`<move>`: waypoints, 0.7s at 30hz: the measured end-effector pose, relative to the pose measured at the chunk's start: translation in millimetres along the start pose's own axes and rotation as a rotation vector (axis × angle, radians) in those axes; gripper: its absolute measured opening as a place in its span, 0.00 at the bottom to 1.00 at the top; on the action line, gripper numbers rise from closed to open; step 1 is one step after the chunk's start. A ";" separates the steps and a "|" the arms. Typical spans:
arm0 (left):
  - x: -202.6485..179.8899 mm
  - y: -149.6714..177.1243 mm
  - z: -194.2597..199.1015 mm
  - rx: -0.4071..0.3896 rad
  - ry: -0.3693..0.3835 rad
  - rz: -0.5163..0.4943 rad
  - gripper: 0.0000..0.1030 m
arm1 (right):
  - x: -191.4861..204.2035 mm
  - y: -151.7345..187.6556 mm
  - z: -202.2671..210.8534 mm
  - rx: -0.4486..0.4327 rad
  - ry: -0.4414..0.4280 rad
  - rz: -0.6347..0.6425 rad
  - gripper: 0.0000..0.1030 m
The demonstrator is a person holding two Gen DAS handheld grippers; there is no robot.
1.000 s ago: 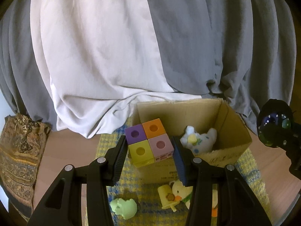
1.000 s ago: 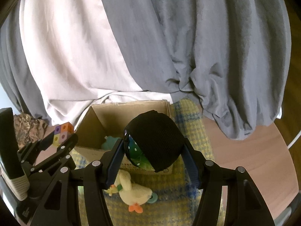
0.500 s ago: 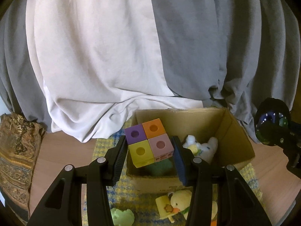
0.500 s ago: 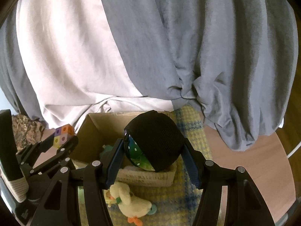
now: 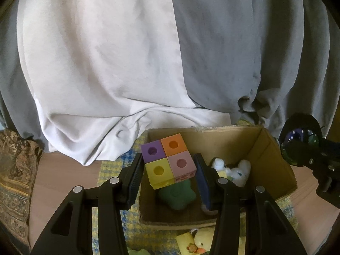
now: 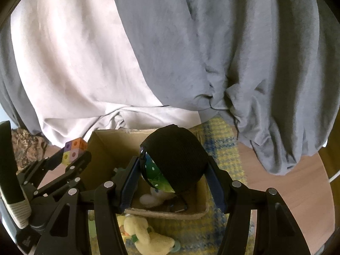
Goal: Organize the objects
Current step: 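Lift and carry black ball and cube block over the box with both tools, then open both tools to drop black ball and cube block into box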
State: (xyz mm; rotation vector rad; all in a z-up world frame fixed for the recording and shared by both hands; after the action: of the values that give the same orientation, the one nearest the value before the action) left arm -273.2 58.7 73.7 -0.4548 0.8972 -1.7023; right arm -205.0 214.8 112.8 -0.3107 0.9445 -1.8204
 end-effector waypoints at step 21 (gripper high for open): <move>-8.1 2.3 -21.8 0.066 0.026 -0.011 0.48 | -8.9 -3.5 -18.3 0.048 -0.022 -0.025 0.70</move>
State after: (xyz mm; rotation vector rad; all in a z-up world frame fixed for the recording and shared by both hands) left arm -284.3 73.3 59.1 -0.3947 0.8563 -1.7458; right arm -214.3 231.6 105.1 -0.3125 0.8839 -1.8559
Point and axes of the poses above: each gripper's, at about its wrist camera, not at the fingertips, and z roughly against the way its jaws point, x to its left, y to its underside, the point moved 3 cm from there along -z, roughly the way its jaws point, and after that the axes turned 8 degrees about y, right-handed, at the moved point
